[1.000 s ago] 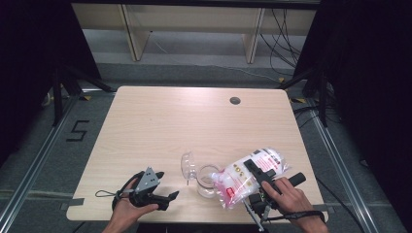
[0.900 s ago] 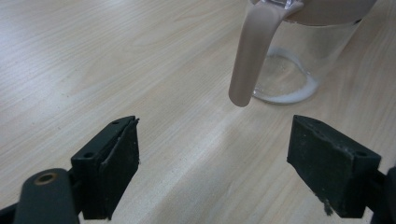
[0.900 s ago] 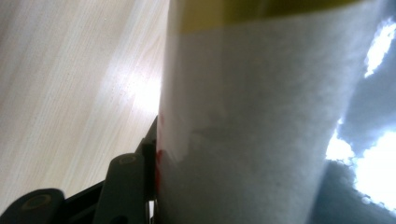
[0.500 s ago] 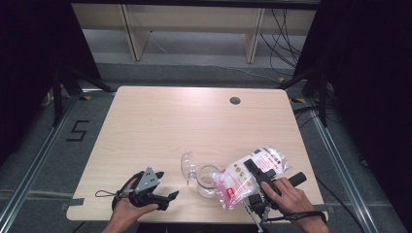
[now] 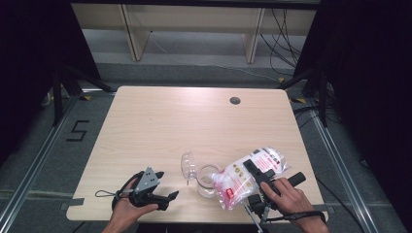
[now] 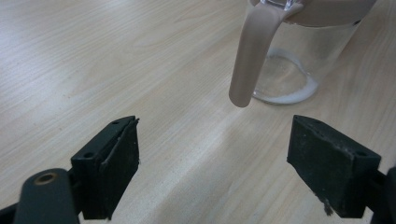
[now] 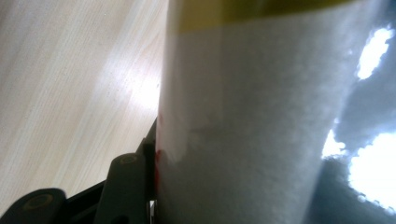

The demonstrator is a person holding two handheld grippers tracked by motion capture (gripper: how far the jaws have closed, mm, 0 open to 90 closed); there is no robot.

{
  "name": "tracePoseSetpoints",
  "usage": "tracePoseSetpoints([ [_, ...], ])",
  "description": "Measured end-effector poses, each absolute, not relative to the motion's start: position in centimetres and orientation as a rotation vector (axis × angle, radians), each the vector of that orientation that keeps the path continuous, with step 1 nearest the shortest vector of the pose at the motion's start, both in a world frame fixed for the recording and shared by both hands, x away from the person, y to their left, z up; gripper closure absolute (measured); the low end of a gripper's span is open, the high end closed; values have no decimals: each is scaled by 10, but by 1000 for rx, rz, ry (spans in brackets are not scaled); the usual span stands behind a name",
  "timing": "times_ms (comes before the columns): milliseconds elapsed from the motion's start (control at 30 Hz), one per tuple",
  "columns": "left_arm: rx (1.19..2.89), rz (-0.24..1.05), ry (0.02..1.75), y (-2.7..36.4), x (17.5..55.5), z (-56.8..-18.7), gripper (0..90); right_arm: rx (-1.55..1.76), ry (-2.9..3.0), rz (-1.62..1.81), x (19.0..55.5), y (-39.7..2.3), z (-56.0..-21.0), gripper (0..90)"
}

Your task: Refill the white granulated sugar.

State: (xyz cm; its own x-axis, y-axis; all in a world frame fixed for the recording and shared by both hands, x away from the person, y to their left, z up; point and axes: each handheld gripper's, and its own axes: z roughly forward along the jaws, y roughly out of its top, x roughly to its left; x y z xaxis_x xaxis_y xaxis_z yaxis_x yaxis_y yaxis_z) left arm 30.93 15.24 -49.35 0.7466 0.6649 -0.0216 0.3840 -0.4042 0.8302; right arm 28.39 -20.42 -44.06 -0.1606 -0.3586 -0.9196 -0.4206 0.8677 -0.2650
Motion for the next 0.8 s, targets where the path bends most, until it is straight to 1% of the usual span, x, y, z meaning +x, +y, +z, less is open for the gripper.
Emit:
tracePoseSetpoints([
  [800,2049,393,775,153,309,-494,164,-620,1753,58,283,-204,-436,524],
])
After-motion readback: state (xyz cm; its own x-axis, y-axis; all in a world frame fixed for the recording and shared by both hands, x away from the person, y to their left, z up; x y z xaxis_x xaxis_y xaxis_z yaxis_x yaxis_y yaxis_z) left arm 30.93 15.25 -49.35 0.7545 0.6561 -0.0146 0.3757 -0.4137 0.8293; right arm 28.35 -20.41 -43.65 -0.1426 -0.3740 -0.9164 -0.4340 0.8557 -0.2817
